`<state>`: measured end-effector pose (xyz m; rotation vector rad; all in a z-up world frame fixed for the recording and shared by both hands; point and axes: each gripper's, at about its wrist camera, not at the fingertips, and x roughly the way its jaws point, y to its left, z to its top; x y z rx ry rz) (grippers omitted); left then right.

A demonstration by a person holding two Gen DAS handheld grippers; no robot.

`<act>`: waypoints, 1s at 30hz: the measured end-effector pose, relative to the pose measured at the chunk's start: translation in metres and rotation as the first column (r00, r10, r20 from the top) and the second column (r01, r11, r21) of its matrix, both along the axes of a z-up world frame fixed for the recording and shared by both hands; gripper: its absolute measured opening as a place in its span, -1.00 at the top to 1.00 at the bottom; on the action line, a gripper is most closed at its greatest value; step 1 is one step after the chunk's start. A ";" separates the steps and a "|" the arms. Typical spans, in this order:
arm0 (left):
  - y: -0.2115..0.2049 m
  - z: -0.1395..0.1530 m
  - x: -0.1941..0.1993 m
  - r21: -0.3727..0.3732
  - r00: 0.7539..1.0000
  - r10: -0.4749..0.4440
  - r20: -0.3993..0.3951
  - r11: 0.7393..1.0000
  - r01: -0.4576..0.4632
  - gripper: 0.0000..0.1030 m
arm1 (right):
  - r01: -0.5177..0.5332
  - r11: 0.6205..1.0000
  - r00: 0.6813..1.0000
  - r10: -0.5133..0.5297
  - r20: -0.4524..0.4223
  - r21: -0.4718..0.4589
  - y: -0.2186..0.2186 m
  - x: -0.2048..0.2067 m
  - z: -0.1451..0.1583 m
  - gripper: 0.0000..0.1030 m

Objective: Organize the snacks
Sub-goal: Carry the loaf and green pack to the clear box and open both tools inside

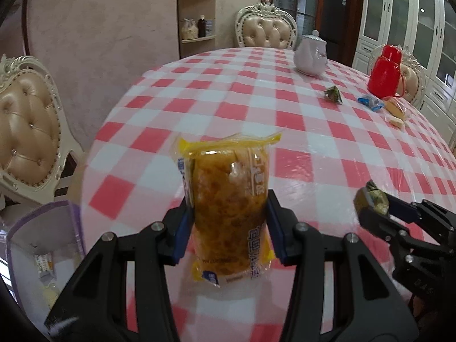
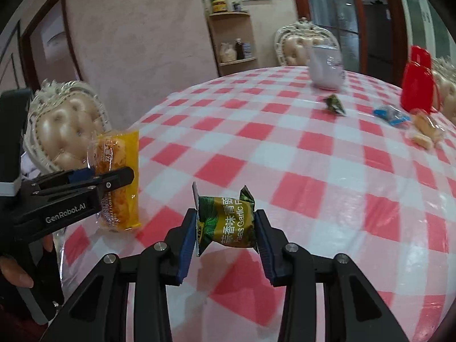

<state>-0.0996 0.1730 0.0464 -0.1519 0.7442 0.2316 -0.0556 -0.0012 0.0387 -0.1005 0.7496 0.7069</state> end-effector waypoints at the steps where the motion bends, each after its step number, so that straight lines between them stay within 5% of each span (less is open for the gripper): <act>1: 0.005 0.001 -0.006 0.002 1.000 0.007 0.003 1.000 -0.007 0.01 | -0.020 1.000 1.000 0.020 -0.007 0.009 0.008 -0.004 0.000 0.20; 20: 0.110 -0.005 -0.101 0.016 0.969 0.246 -0.006 0.969 -0.246 0.01 | -0.357 0.934 0.934 0.357 -0.014 -0.014 0.142 -0.084 -0.005 0.20; 30: 0.178 -0.022 -0.166 0.028 0.896 0.442 -0.040 0.897 -0.441 0.01 | -0.549 0.834 0.836 0.549 -0.026 -0.047 0.200 -0.142 -0.013 0.20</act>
